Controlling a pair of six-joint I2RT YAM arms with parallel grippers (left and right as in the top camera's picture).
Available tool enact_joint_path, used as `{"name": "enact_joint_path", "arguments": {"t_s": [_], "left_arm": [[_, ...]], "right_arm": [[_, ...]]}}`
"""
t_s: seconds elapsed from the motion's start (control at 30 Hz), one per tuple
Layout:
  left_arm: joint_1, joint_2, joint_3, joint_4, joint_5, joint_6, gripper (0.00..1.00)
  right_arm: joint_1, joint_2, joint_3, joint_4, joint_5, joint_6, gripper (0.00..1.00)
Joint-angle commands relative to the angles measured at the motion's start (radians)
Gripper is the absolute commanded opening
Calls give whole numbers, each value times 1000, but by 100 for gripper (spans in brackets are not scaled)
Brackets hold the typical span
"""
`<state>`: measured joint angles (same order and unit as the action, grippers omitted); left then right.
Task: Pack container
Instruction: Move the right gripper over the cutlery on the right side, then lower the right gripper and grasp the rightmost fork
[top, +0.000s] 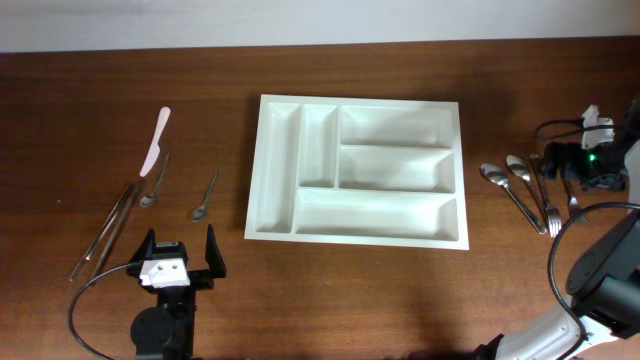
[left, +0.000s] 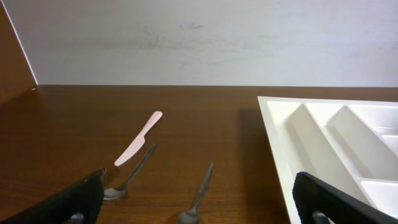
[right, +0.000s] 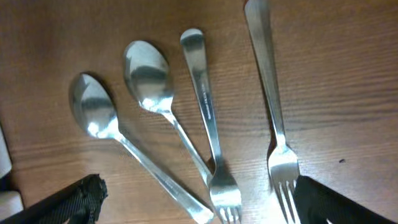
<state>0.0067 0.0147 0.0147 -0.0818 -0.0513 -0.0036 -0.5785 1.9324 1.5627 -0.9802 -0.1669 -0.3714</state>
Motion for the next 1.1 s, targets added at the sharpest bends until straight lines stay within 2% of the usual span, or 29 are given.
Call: {"name": "enact_joint_path", "arguments": {"t_s": [0.0, 0.13, 0.3, 0.43, 0.63, 0.73, 1.07], "left_arm": [[-4, -9, -5, 0, 11, -3, 99], [-4, -9, -5, 0, 11, -3, 99], [-4, -9, -5, 0, 11, -3, 99], [-4, -9, -5, 0, 11, -3, 99], [-4, -9, -5, 0, 11, -3, 99], [-4, -9, -5, 0, 11, -3, 99], [-4, -9, -5, 0, 11, -3, 99]], "right_arm": [[-5, 6, -8, 8, -1, -43, 98], [-6, 6, -8, -8, 14, -31, 99], [-6, 6, -8, 11, 124, 13, 99], [-6, 10, -9, 63, 127, 1, 99], [-10, 72, -9, 45, 126, 2, 100], [-26, 112, -9, 39, 119, 2, 92], [-123, 122, -9, 58, 68, 2, 92]]}}
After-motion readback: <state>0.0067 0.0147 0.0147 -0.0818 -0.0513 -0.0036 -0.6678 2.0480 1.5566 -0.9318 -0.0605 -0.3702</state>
